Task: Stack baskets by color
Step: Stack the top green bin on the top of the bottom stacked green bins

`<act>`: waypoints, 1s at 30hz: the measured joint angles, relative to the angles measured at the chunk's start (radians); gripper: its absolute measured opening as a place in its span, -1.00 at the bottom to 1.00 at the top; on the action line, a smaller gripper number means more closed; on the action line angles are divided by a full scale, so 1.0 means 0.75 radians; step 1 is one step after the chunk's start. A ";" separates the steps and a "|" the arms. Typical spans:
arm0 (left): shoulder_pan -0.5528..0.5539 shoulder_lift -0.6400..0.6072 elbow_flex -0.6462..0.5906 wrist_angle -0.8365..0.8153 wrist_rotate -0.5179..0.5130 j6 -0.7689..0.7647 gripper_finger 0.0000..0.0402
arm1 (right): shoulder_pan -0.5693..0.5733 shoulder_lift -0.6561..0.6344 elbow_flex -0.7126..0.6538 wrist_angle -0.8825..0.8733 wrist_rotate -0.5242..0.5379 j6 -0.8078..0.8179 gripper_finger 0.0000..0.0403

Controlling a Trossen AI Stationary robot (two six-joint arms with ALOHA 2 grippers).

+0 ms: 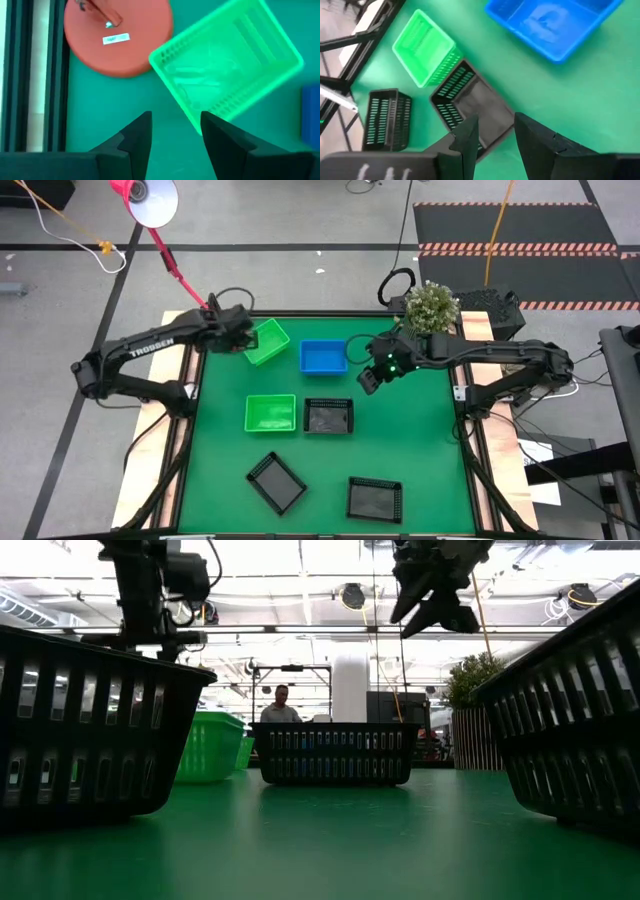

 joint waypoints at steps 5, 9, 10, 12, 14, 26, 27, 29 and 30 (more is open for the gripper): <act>0.180 0.070 0.000 0.072 0.066 0.028 -0.12 | -0.068 -0.054 0.000 -0.051 -0.001 -0.096 -0.41; 0.246 0.148 0.000 0.101 0.152 0.022 0.03 | -0.130 -0.092 -0.001 -0.096 -0.011 -0.197 -0.41; 0.253 0.165 0.000 0.100 0.162 0.019 0.07 | -0.143 -0.103 0.000 -0.092 -0.020 -0.221 -0.41; 0.264 0.199 0.000 0.100 0.196 -0.025 0.14 | -0.172 -0.129 0.001 -0.114 -0.039 -0.279 -0.41; 0.266 0.229 0.000 0.101 0.234 -0.077 0.20 | -0.191 -0.149 0.000 -0.133 -0.041 -0.325 -0.41; 0.242 0.387 -0.001 0.108 0.252 -0.174 0.02 | -0.315 -0.265 0.000 -0.218 -0.041 -0.590 -0.41; 0.242 0.403 -0.001 0.108 0.252 -0.174 -0.03 | -0.324 -0.270 0.000 -0.230 -0.041 -0.601 -0.41; 0.242 0.429 -0.001 0.108 0.252 -0.175 -0.13 | -0.334 -0.285 0.000 -0.248 -0.041 -0.622 -0.41; 0.242 0.443 -0.001 0.109 0.252 -0.183 -0.18 | -0.339 -0.293 0.000 -0.259 -0.041 -0.631 -0.41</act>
